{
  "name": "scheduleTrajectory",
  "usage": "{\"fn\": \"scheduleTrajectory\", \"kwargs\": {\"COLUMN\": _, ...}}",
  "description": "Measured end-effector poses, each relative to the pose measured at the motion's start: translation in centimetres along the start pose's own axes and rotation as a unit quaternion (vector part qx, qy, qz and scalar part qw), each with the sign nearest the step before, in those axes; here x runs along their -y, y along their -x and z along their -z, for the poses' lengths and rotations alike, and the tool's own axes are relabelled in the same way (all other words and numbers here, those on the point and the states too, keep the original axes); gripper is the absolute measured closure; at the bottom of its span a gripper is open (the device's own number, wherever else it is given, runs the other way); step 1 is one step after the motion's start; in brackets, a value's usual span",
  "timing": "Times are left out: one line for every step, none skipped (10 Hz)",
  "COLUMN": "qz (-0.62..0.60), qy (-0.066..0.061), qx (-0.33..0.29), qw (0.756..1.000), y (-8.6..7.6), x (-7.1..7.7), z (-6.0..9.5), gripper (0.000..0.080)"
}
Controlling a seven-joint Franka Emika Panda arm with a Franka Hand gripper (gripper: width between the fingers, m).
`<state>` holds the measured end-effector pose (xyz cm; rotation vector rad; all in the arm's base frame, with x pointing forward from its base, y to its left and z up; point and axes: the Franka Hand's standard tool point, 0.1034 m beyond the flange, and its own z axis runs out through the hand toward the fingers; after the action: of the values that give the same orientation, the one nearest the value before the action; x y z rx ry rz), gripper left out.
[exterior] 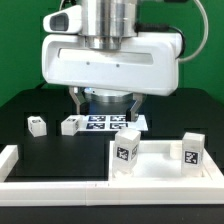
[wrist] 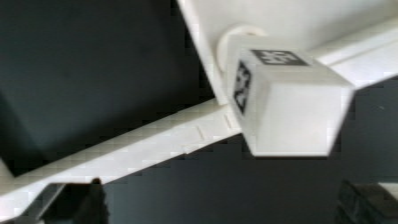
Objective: Assemble square table
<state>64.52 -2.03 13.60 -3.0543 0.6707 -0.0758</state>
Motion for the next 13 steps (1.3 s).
{"fn": "scheduleTrajectory", "kwargs": {"qz": -0.001, "qy": -0.001, "qx": 0.000, "qw": 1.000, "y": -0.1, "x": 0.0, "z": -0.4, "gripper": 0.0150}}
{"fn": "scheduleTrajectory", "kwargs": {"qz": -0.003, "qy": 0.002, "qx": -0.001, "qw": 1.000, "y": -0.1, "x": -0.2, "z": -1.0, "gripper": 0.0150}}
{"fn": "scheduleTrajectory", "kwargs": {"qz": -0.005, "qy": 0.007, "qx": -0.002, "qw": 1.000, "y": 0.0, "x": -0.3, "z": -2.0, "gripper": 0.0150}}
{"fn": "scheduleTrajectory", "kwargs": {"qz": -0.010, "qy": 0.011, "qx": -0.002, "qw": 1.000, "y": 0.3, "x": 0.0, "z": -2.9, "gripper": 0.0150}}
{"fn": "scheduleTrajectory", "kwargs": {"qz": -0.015, "qy": 0.012, "qx": 0.001, "qw": 1.000, "y": 0.6, "x": 0.5, "z": -3.4, "gripper": 0.0150}}
{"fn": "scheduleTrajectory", "kwargs": {"qz": -0.015, "qy": 0.011, "qx": 0.001, "qw": 1.000, "y": 0.8, "x": 0.8, "z": -3.4, "gripper": 0.0150}}
{"fn": "scheduleTrajectory", "kwargs": {"qz": -0.018, "qy": 0.011, "qx": 0.001, "qw": 1.000, "y": 0.8, "x": 1.0, "z": -3.5, "gripper": 0.0150}}
{"fn": "scheduleTrajectory", "kwargs": {"qz": -0.020, "qy": 0.010, "qx": -0.003, "qw": 1.000, "y": 0.8, "x": 1.1, "z": -3.6, "gripper": 0.0150}}
{"fn": "scheduleTrajectory", "kwargs": {"qz": -0.021, "qy": 0.010, "qx": -0.009, "qw": 1.000, "y": 0.7, "x": 1.1, "z": -3.8, "gripper": 0.0150}}
{"fn": "scheduleTrajectory", "kwargs": {"qz": -0.021, "qy": 0.011, "qx": -0.010, "qw": 1.000, "y": 0.9, "x": 1.1, "z": -4.2, "gripper": 0.0150}}
{"fn": "scheduleTrajectory", "kwargs": {"qz": -0.021, "qy": 0.011, "qx": -0.009, "qw": 1.000, "y": 0.9, "x": 1.1, "z": -4.2, "gripper": 0.0150}}
{"fn": "scheduleTrajectory", "kwargs": {"qz": -0.022, "qy": 0.010, "qx": -0.008, "qw": 1.000, "y": 0.8, "x": 1.2, "z": -4.0, "gripper": 0.0150}}
{"fn": "scheduleTrajectory", "kwargs": {"qz": -0.023, "qy": 0.009, "qx": -0.010, "qw": 1.000, "y": 0.7, "x": 1.1, "z": -3.9, "gripper": 0.0150}}
